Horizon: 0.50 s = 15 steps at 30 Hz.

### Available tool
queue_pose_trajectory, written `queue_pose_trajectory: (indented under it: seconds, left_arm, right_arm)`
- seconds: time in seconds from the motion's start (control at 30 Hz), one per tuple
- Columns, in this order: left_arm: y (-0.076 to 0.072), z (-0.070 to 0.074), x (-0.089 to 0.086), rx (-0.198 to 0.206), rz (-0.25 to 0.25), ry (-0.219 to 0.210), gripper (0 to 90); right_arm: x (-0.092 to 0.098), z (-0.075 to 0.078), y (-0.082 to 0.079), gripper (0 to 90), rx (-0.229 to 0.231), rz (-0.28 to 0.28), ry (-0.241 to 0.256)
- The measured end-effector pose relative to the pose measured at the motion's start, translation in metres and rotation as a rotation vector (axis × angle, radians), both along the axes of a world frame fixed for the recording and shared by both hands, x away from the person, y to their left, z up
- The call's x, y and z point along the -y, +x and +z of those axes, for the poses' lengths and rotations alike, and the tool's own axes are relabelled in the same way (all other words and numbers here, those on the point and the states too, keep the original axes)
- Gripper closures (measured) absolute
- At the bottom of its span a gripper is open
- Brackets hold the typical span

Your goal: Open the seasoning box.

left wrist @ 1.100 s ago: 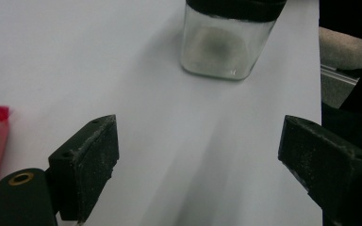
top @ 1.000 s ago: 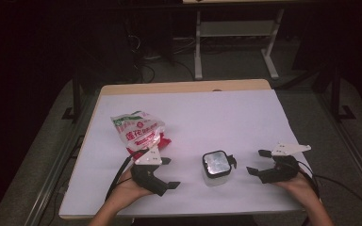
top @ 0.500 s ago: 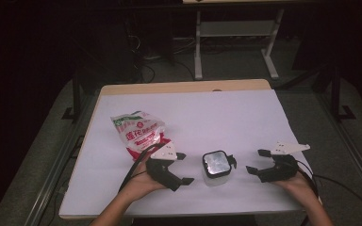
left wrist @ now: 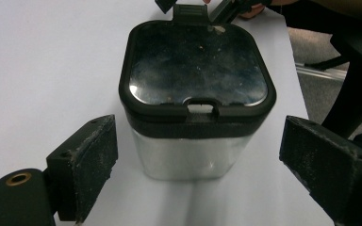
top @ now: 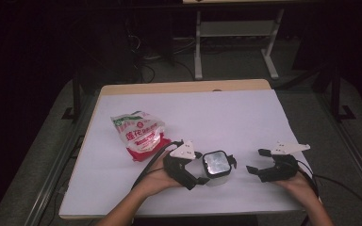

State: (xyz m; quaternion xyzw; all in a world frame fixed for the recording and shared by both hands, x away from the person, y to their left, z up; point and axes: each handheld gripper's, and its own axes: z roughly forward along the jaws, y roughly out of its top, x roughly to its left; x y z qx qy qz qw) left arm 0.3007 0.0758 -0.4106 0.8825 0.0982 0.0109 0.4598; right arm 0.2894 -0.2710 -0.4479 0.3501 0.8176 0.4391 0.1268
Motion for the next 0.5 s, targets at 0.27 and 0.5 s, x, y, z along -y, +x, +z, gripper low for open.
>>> queue_pose_trajectory:
  seconds: [0.27,0.5]
  left_arm:
    - [0.0007,-0.006,0.0052,-0.011,0.001,-0.016,12.0]
    - [0.0016,-0.0072,0.0061,-0.02,0.005,-0.03,13.5]
  right_arm:
    - [0.0014,0.0004,0.0007,14.5,0.016,-0.001,-0.005]
    - [0.0016,-0.0016,0.0013,14.7,0.01,-0.007,-0.011]
